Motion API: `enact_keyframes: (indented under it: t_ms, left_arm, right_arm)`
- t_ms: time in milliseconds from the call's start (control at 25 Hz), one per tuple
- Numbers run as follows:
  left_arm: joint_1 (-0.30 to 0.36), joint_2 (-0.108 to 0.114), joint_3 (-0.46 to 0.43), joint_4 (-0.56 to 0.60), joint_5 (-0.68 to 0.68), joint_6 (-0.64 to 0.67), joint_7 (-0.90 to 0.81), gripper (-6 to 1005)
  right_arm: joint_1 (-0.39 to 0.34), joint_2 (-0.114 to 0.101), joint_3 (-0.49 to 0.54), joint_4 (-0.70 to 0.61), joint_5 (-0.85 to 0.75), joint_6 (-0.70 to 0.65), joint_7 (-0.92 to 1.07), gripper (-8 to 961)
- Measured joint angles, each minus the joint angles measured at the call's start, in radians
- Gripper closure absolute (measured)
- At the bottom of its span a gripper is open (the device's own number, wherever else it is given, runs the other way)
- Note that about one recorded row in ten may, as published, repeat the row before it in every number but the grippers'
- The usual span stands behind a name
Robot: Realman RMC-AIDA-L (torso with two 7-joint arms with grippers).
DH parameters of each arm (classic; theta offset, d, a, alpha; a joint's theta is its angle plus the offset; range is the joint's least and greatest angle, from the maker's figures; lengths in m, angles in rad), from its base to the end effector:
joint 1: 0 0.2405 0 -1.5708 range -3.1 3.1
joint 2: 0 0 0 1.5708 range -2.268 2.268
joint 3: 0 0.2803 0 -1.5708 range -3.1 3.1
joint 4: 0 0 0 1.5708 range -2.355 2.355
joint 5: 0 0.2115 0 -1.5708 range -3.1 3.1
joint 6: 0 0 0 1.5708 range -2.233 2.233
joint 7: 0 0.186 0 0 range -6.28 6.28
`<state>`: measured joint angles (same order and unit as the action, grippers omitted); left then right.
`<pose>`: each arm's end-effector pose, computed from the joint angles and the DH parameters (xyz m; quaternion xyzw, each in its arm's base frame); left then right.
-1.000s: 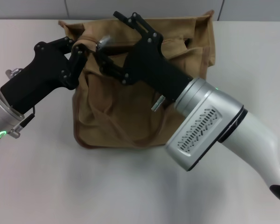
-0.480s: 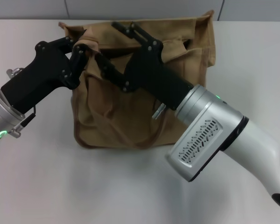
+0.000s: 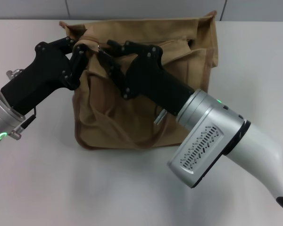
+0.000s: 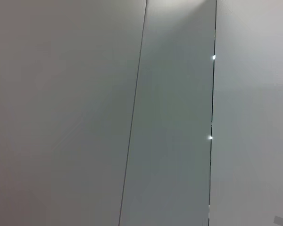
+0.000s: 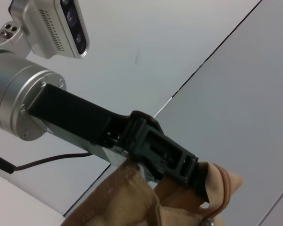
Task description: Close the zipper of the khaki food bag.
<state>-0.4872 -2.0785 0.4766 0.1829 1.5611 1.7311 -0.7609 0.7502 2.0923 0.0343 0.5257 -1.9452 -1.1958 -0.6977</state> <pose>-0.2475 0.3338 -0.0291 -0.8071 -0.1245 -0.4979 0.2919 0.1277 0.3482 -0.1681 -0.8224 -0.2331 0.2858 0.4332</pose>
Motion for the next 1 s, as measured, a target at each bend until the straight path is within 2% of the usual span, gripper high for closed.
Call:
enact_keyframes:
  t_ms: [80, 400, 600, 1000]
  left_arm:
    - [0.000, 0.000, 0.000, 0.000, 0.000, 0.000, 0.000, 977]
    - [0.001, 0.000, 0.003, -0.002, 0.000, 0.005, 0.000, 977]
    - [0.003, 0.000, 0.002, -0.002, 0.000, 0.014, 0.000, 977]
    - [0.001, 0.000, 0.004, -0.011, 0.000, 0.026, 0.000, 977]
  right_arm:
    - [-0.002, 0.000, 0.000, 0.000, 0.000, 0.000, 0.001, 654]
    - [-0.009, 0.000, 0.006, 0.000, 0.000, 0.003, 0.004, 891]
    - [-0.011, 0.000, 0.007, 0.002, 0.000, 0.008, 0.004, 955]
    - [-0.004, 0.000, 0.014, 0.011, 0.000, 0.021, 0.006, 955]
